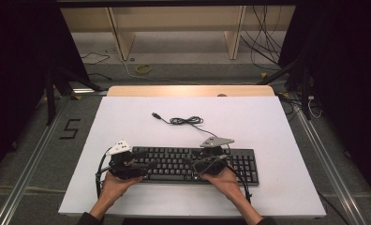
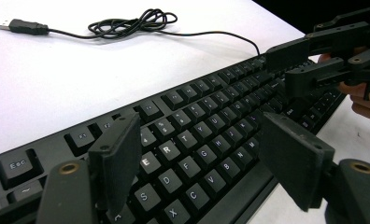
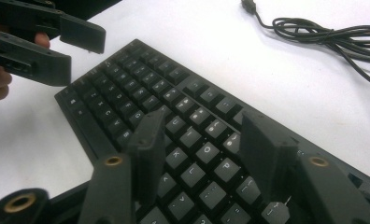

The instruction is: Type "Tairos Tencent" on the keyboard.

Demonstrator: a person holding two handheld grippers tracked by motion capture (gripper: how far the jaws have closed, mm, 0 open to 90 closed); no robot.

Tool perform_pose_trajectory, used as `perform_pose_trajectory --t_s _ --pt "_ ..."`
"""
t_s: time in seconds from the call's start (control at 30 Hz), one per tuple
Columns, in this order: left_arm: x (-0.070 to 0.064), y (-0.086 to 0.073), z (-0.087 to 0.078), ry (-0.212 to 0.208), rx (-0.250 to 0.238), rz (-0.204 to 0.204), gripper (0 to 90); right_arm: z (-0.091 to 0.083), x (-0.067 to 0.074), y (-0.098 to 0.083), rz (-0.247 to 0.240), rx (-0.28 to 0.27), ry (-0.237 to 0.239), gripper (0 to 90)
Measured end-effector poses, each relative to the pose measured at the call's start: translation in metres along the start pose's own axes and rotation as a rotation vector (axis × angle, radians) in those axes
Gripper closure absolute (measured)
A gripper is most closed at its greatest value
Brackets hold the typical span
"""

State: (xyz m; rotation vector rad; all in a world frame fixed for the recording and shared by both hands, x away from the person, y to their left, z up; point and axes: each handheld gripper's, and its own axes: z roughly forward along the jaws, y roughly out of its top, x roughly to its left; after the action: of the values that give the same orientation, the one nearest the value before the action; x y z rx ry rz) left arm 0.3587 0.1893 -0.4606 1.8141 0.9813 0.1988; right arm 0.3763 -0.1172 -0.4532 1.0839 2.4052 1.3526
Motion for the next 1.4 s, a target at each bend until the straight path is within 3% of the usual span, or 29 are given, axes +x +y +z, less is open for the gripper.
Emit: perform_pose_trajectory --t_s 0.7,1.4 --pt "-0.001 -0.007 -0.008 0.017 -0.007 0.001 25.6 0.019 -0.001 -0.001 -0.018 0.08 -0.027 86.6" --pt "0.001 -0.01 -0.012 0.028 -0.005 -0.007 25.5 0.033 -0.001 -0.006 -0.027 0.124 -0.041 90.0"
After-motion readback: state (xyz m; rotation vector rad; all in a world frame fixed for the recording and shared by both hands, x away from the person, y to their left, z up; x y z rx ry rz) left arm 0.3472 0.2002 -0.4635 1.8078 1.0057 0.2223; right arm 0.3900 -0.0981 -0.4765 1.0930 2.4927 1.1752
